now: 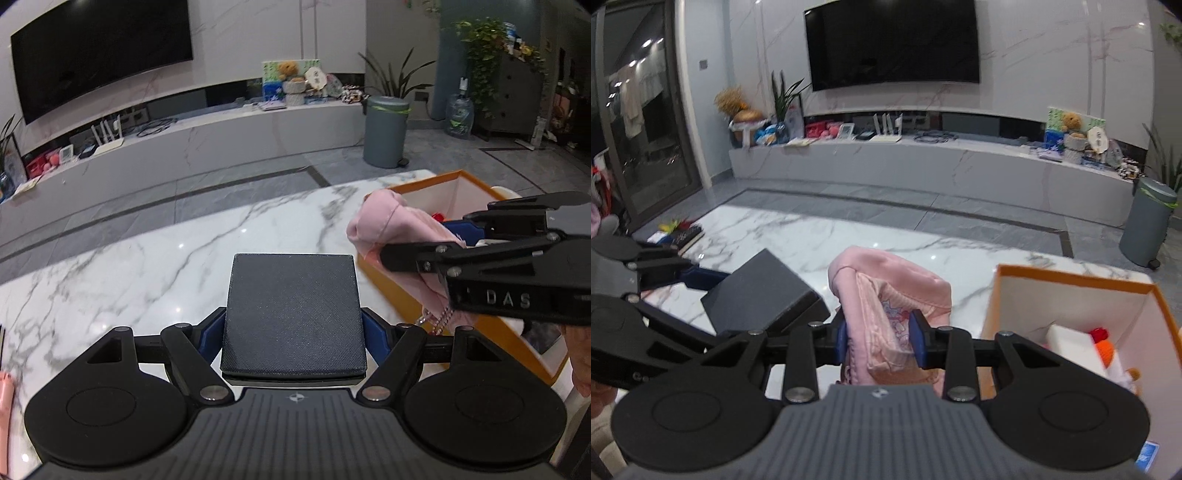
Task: Organize objects
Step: 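Lift and carry the gray box and pink backpack over the orange box with both tools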
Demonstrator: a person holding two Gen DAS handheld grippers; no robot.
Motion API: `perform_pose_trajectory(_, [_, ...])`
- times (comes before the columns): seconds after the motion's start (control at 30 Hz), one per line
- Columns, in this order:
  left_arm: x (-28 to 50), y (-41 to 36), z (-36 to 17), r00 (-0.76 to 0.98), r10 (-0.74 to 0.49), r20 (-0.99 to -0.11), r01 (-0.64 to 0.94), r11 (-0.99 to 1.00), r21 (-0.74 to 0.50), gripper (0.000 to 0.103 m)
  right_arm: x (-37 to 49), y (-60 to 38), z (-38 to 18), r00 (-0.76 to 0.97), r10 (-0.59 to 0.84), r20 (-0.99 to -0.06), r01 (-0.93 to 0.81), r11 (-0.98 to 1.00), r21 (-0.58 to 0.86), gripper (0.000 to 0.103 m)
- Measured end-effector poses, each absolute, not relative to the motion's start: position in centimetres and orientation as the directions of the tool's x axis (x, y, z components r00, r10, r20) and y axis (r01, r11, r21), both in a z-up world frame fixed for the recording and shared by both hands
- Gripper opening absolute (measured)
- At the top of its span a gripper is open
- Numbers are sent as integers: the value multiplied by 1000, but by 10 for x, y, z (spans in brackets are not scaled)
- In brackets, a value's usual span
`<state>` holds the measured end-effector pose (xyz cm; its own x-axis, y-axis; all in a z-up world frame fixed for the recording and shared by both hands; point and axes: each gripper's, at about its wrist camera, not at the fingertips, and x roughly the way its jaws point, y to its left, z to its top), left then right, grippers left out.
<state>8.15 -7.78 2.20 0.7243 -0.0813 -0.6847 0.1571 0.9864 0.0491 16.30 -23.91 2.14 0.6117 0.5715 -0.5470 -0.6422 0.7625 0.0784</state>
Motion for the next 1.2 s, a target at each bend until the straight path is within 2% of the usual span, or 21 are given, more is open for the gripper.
perform_pose_trajectory(0.27, [100,-104,29,740,-130,-660,217,975,52,86,179,-276,38,658,548,-516,-580,806,116,34])
perform_pose_trajectory(0.33, [104,-113,31,743,-144,-654,236,970,54,86,182,-283,41,669,540,-511,-567,815,119,25])
perform_pose_trajectory(0.83, [124,-153,33,749,-211,-628,313,948,56,86,195,-310,51,696,521,-495,-519,841,154,21])
perform_pose_trajectory(1.2, [140,-192,21,724,-248,-643,402,910,102,86,219,-346,52,748,438,-498,-431,892,137,21])
